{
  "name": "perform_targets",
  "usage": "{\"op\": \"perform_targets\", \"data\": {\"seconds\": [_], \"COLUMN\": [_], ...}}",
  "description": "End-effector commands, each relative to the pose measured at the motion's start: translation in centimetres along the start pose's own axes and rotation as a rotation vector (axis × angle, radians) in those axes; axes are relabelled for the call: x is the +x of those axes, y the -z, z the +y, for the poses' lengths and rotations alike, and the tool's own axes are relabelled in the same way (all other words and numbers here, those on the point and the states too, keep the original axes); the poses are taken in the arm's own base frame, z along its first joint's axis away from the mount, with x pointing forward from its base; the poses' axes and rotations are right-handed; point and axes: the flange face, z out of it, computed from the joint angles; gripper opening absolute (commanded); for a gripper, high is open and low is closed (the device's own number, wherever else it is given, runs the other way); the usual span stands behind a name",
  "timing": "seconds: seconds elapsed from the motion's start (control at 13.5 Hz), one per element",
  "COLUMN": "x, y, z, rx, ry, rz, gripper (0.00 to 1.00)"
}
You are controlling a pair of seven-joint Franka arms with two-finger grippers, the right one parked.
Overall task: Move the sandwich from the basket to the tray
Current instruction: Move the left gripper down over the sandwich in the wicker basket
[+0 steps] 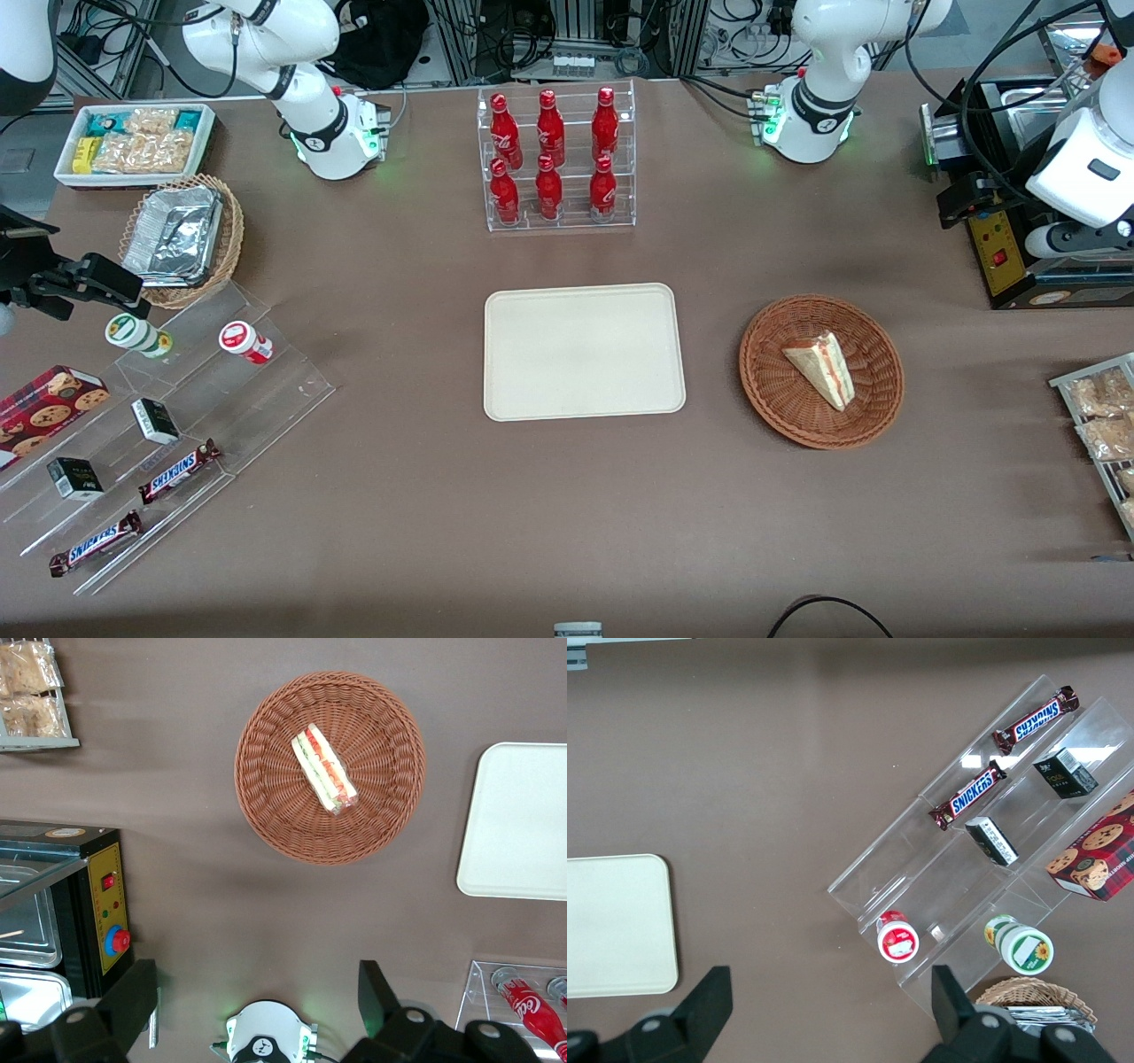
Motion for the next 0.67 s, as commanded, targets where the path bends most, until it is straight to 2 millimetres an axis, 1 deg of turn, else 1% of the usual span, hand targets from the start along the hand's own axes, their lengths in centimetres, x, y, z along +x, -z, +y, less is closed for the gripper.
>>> {"op": "perform_targets", "data": {"seconds": [0.0, 0.15, 0.3, 0.44, 0.52, 0.59], "x": [0.1, 0.3, 1.0, 2.6, 4.1, 5.4], "y": [0.5, 0.4, -0.2, -2.8, -5.3, -7.4], "z": [-0.2, -0.1, 0.0, 0.5, 0.8, 1.2], "rx": [-0.005, -0.013, -0.004, -0.009, -0.013, -0.02], "ry": [-0.007, -0.008, -0.008, -0.012, -0.012, -0.018], "rz": [0.014, 0.014, 0.024, -0.025, -0.065, -0.063], "gripper": [1.0, 1.0, 1.0, 1.0, 1.0, 1.0]}}
